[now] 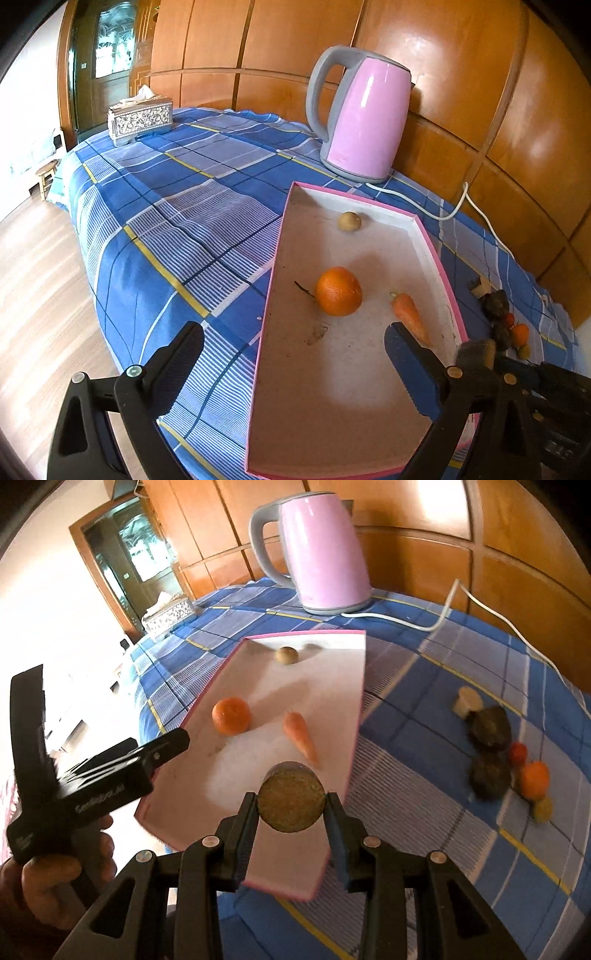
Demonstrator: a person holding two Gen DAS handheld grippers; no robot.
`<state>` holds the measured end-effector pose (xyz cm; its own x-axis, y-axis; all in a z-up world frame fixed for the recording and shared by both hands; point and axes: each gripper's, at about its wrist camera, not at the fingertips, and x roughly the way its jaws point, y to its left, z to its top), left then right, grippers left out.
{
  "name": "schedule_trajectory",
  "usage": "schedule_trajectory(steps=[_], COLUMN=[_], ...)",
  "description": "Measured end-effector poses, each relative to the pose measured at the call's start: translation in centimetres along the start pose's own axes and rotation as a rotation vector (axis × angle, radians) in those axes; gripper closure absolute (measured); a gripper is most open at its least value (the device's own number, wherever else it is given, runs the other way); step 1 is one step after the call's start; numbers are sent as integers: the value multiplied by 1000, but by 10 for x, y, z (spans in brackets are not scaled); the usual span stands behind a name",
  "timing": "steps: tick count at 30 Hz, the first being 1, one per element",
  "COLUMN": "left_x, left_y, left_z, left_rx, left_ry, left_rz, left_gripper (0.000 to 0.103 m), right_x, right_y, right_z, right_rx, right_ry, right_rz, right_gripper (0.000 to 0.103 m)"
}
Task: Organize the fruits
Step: 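Carry the log piece with the right tool into the tray and release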
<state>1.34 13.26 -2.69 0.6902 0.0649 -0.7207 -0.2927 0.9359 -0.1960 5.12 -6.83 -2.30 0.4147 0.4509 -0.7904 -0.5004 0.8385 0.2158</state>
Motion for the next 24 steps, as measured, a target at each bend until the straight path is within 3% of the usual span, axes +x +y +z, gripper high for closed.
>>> schedule_trajectory(steps=[11,24], left_x=[2,-16], left_y=[-5,-42], left_z=[-2,-9], left_rx=[23,174], left_ry=[7,-28], left_rz=[-14,-62], left_gripper=[4,4], right_x=[1,-35], right_y=[-8,-44], right_z=[-5,-31], right_rx=[48,202], right_ry=[-22,-97], right_rz=[-73,-220], right_gripper=[64,63])
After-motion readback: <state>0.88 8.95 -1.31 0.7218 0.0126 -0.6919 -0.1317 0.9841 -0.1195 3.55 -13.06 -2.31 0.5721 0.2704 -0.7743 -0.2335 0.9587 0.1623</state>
